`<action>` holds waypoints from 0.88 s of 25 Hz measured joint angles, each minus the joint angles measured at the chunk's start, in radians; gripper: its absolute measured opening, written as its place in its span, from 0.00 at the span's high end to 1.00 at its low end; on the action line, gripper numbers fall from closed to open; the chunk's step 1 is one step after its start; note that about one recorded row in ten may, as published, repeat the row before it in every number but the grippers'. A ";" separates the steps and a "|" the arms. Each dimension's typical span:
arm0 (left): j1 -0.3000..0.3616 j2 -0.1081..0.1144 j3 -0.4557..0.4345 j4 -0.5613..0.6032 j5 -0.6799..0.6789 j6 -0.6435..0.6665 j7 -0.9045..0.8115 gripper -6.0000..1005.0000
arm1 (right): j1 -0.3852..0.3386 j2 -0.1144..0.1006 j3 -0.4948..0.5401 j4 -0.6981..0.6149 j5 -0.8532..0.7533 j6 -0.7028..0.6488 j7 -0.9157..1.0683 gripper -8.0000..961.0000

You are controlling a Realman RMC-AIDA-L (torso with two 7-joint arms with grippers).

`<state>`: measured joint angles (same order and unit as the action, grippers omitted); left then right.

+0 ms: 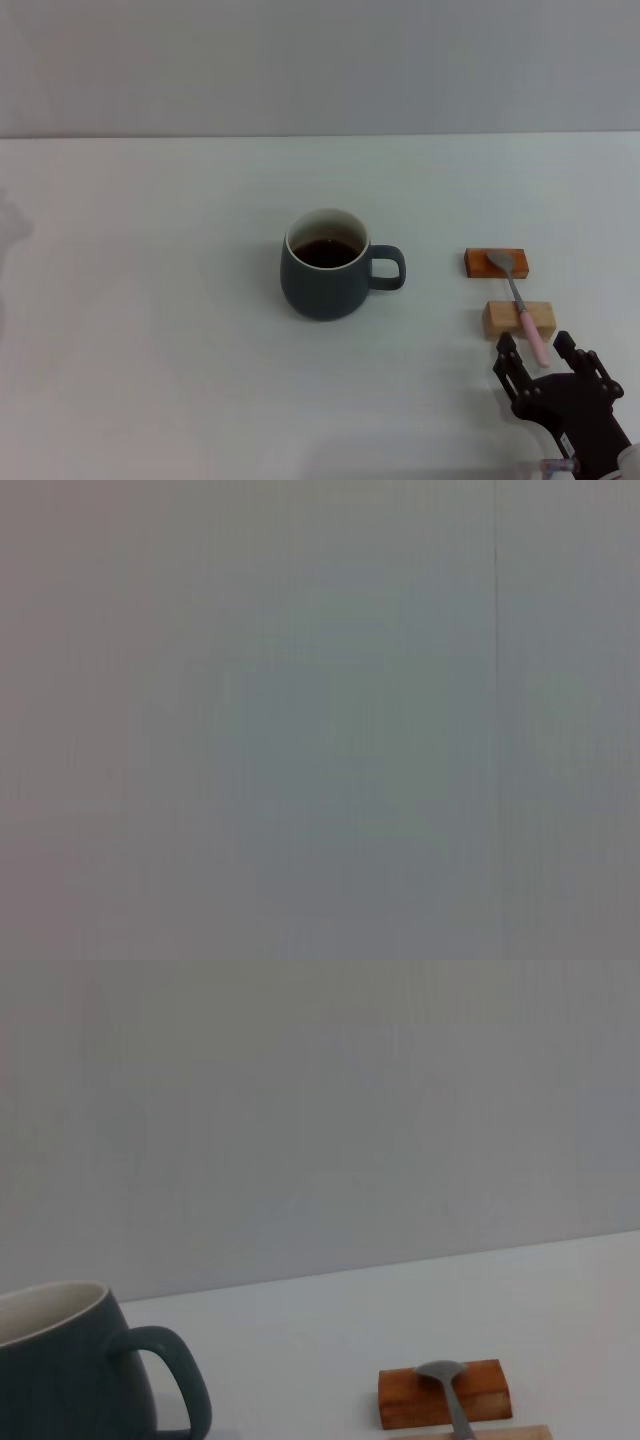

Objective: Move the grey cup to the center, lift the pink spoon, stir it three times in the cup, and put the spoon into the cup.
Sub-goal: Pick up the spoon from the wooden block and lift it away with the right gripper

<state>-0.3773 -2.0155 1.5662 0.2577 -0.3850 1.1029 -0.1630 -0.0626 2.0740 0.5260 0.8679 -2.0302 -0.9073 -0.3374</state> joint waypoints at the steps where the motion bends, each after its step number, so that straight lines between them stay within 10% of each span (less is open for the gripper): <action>1: 0.000 0.000 0.000 0.000 0.000 0.000 0.000 1.00 | 0.000 0.000 0.000 0.000 0.000 0.000 0.000 0.29; 22: 0.002 0.003 0.000 0.002 0.000 0.000 0.000 1.00 | -0.002 -0.004 -0.009 0.003 0.001 -0.002 0.000 0.58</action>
<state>-0.3754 -2.0127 1.5664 0.2592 -0.3849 1.1029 -0.1632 -0.0644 2.0703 0.5173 0.8706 -2.0289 -0.9097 -0.3374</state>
